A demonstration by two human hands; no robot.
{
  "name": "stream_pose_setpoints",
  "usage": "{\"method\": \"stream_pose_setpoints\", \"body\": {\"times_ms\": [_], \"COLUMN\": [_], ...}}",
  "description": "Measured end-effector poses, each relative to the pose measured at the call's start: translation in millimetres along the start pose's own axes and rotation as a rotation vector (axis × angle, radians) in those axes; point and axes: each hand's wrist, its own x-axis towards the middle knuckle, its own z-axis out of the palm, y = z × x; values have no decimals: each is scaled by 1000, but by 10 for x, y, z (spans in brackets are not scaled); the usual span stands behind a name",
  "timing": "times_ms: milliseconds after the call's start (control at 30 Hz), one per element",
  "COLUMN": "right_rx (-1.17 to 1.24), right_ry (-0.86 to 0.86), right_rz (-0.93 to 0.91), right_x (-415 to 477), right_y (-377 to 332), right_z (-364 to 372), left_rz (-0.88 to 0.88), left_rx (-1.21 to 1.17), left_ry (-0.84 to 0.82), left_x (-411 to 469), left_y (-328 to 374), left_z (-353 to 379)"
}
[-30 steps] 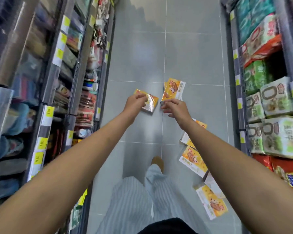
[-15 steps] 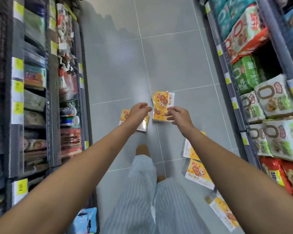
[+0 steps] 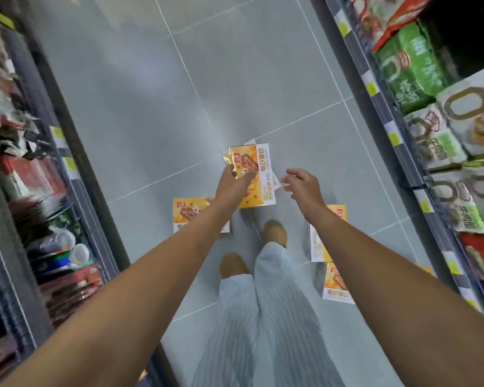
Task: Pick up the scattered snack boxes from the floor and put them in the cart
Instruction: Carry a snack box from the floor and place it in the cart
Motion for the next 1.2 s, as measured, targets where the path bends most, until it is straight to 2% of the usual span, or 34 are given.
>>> {"method": "stream_pose_setpoints", "body": {"times_ms": [300,667,867,1200], "right_rx": [-55,-130,-80,-3], "right_ry": [-58,-178,-300,-261], "right_rz": [66,108,98,132], "right_x": [1457,2767,2885,2464], "right_y": [617,1377,1578,1367], "right_z": [149,636,785,643], "left_rz": [-88,-213,-274,-274], "left_rx": [1,-40,-117,-132], "left_ry": [87,197,211,177], "left_x": [1394,2862,3081,2625], "left_y": [-492,-1418,-1601,-1259], "left_z": [474,583,575,553]}}
